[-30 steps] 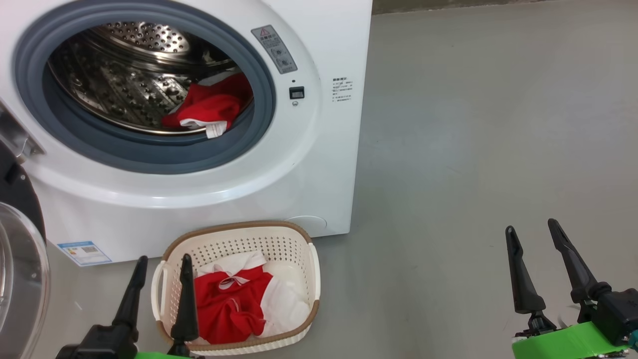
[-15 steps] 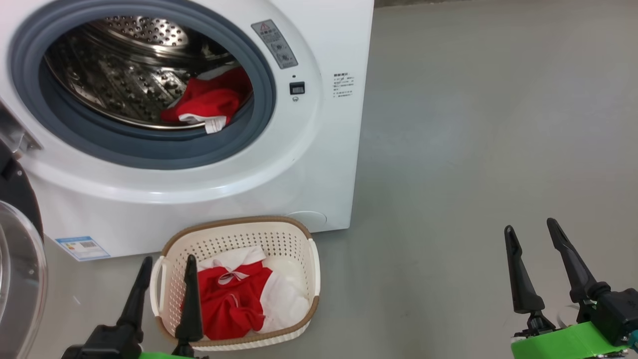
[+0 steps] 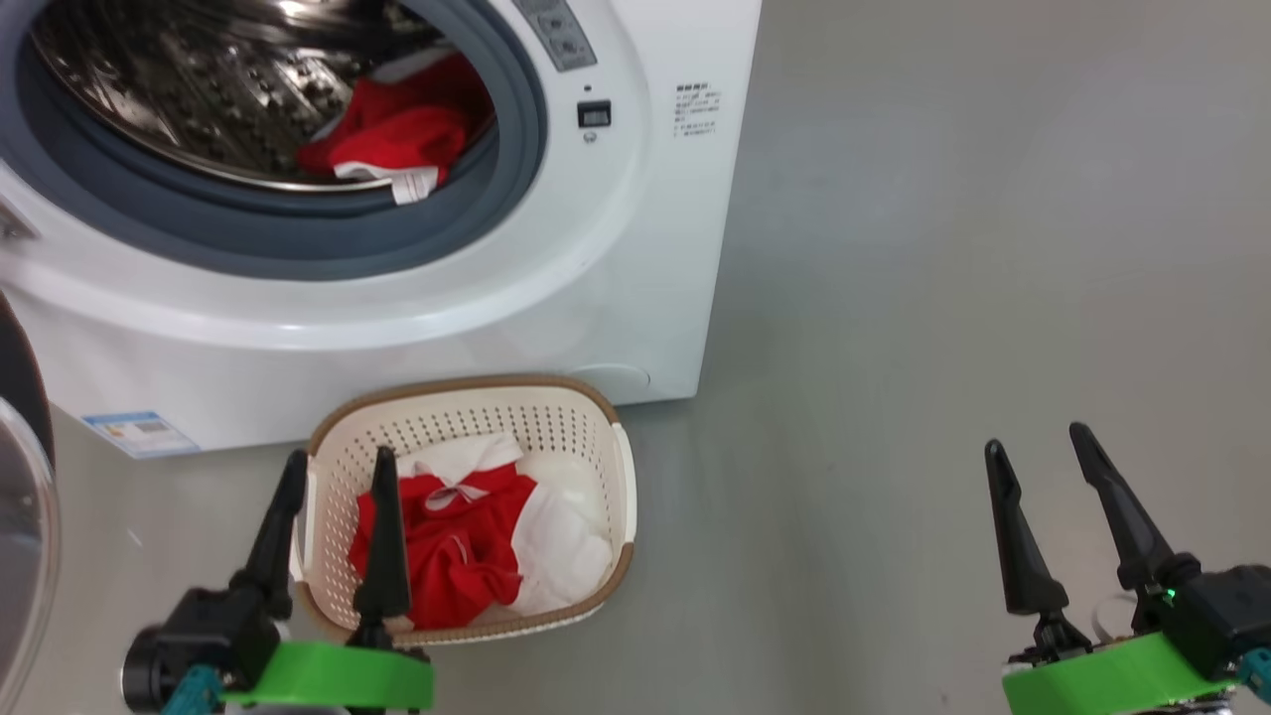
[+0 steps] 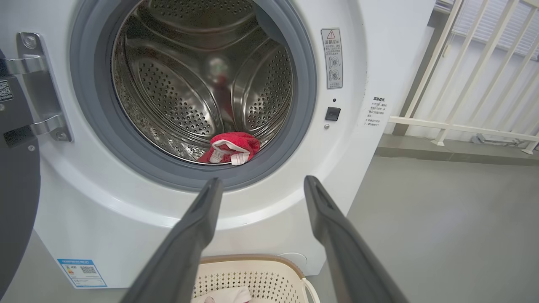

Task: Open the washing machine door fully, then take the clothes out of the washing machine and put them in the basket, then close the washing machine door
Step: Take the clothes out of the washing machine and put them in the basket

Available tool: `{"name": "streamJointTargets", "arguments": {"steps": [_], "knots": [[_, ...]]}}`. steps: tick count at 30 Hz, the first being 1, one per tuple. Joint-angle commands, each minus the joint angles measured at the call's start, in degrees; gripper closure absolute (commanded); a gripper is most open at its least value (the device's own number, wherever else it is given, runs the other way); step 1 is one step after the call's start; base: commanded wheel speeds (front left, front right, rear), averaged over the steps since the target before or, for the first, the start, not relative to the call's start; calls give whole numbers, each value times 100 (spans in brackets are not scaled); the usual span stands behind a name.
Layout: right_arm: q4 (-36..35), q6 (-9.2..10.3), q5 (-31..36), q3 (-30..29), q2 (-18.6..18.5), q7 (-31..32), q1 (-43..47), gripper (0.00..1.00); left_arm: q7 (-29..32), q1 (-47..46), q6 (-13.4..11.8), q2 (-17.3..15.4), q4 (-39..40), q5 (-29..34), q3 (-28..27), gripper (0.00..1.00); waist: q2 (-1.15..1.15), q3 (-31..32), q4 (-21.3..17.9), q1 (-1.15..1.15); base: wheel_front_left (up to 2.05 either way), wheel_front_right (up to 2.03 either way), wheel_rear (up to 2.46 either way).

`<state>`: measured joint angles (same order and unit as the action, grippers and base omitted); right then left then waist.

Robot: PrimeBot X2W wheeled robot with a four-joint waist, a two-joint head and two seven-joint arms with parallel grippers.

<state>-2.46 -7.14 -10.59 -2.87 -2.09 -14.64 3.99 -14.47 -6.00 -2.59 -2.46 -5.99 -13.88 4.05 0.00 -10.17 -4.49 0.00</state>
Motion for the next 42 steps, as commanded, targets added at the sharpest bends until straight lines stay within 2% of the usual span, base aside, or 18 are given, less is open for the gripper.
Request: {"name": "streamJointTargets", "arguments": {"steps": [1, 13, 25, 42], "knots": [[-172, -35, -75, 169, -78, -36, -305, 0, -52, -324, -22, -42, 65, 30, -162, 0, 0, -303, 5, 0, 0, 0, 0], [-149, -35, -142, 276, -78, -36, -724, 0, -52, -1352, 179, -64, -387, 25, -399, 0, 0, -963, -160, 0, 0, 0, 0], [-139, -35, -215, 354, -78, -36, -941, 0, -52, -2390, 234, -192, -962, 28, -575, 0, 0, -1400, -253, 0, 0, 0, 0], [-55, -35, -363, 618, -78, -36, -1510, 0, 54, -4477, 409, -818, -2169, -122, -759, 0, 0, -2324, -479, 0, 0, 0, 0]]}}
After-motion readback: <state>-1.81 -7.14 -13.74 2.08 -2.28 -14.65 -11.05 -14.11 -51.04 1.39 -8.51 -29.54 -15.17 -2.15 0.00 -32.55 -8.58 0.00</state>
